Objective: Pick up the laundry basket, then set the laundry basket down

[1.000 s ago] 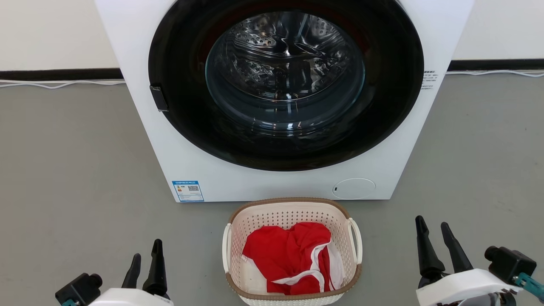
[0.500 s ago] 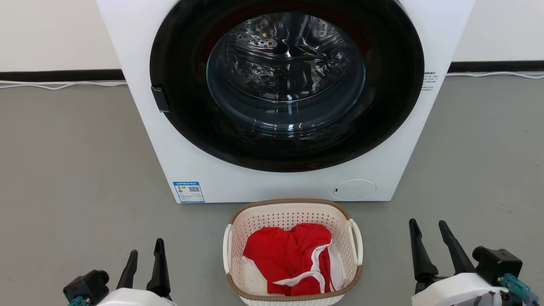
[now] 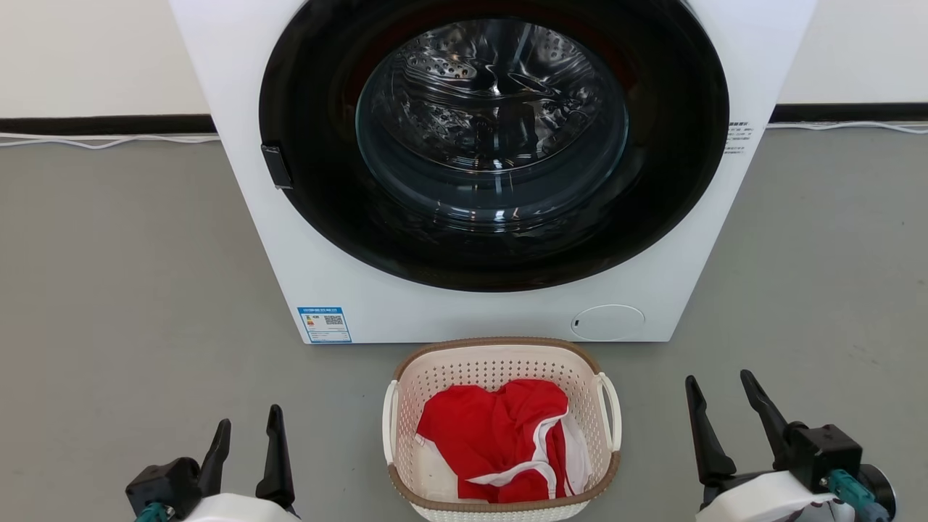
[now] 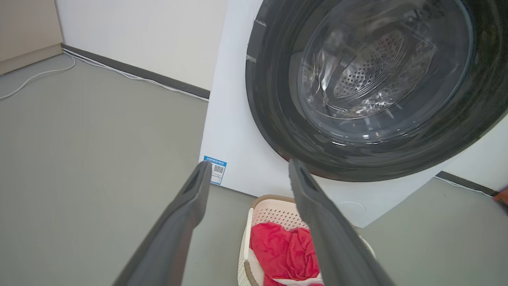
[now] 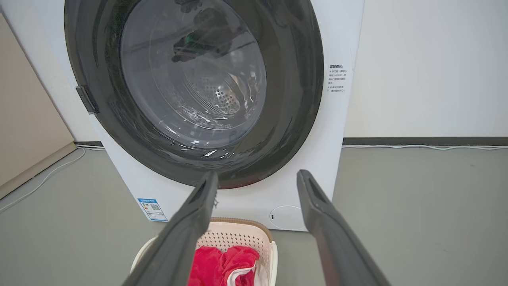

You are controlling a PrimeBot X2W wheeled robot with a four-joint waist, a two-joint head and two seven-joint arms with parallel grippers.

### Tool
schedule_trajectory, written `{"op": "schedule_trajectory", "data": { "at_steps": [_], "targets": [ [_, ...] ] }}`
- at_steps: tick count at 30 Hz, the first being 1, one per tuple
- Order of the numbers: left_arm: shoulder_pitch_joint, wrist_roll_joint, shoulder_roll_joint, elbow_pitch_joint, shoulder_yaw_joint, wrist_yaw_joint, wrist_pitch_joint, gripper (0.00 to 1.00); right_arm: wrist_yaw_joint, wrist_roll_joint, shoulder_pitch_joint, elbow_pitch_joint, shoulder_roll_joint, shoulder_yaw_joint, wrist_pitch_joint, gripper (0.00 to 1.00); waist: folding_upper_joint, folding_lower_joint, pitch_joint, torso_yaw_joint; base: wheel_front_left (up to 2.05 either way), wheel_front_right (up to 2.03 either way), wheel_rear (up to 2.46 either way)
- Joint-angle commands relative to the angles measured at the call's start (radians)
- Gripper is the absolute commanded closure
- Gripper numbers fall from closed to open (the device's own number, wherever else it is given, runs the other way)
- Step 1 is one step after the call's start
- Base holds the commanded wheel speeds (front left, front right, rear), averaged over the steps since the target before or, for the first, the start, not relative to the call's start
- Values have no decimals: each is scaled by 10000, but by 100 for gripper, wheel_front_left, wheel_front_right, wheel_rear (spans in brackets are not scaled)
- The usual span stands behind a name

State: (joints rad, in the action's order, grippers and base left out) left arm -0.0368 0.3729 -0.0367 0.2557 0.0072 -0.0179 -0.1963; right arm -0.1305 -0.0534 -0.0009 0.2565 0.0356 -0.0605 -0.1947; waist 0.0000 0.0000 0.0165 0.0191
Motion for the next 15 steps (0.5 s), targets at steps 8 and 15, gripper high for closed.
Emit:
{"op": "schedule_trajectory", "data": {
  "at_steps": [8,15],
  "targets": [
    [49,-1163,-119,-355,185,-213,-375,0,-2,1327,-200,-193,132,183,-395,0,0,0,52,-30,0,0,0],
    [30,-1956,-131,-391,153,-288,-583,0,-2,2158,-232,-153,143,84,-600,0,0,0,104,-55,0,0,0]
  ]
}}
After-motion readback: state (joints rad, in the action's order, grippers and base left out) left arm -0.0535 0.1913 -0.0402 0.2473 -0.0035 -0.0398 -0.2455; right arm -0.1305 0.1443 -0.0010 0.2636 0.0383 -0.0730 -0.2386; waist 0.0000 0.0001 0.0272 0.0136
